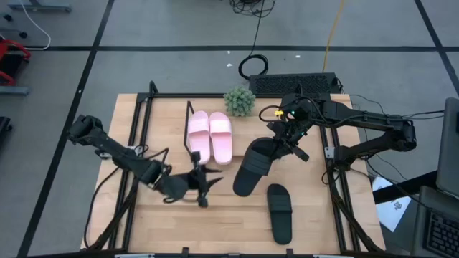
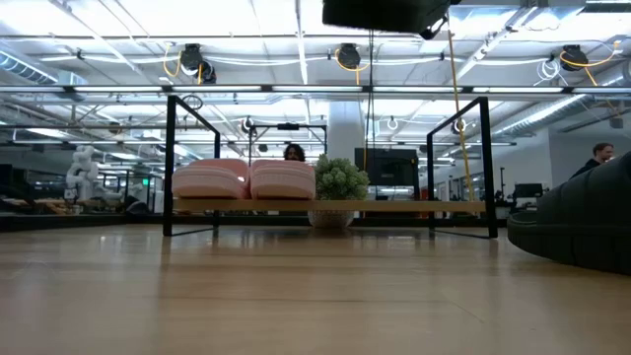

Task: Pick and place slides into the shelf
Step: Put the left black slipper on the shelf

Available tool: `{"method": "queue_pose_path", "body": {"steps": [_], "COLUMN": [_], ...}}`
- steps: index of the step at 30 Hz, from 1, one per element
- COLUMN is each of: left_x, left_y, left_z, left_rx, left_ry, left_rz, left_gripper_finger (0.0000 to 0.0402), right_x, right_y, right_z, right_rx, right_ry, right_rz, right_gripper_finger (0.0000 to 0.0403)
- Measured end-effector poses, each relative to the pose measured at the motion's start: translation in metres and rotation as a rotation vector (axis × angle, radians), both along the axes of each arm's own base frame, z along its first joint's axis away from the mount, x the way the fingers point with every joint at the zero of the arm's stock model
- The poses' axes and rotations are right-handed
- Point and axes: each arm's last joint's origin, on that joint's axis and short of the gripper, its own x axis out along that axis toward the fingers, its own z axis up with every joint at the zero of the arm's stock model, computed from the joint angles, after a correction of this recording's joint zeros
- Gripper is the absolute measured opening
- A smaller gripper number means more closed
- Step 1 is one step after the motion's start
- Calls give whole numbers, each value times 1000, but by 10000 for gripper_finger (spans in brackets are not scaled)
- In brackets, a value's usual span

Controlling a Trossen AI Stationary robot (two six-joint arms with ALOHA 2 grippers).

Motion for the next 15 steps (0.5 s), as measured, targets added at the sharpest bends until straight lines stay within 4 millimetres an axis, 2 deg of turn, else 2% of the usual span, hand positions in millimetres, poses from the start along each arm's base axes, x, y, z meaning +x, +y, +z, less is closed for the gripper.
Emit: {"method": "queue_pose_path", "body": {"steps": [6,15], "left_x": [15,27], "left_y": [32,37], "left_z": [2,18], "left_rx": [-6,18], "left_ry": [0,-154], "left_rz": [42,-51], "left_gripper_finger": [102,102], "right_x": [1,3], "right_y": [7,10], "right_z": [0,0], "right_rx": [-2,-20], "right_ry": [-3,-32], "right_rz": [34,54], "right_gripper_finger": [0,0]}}
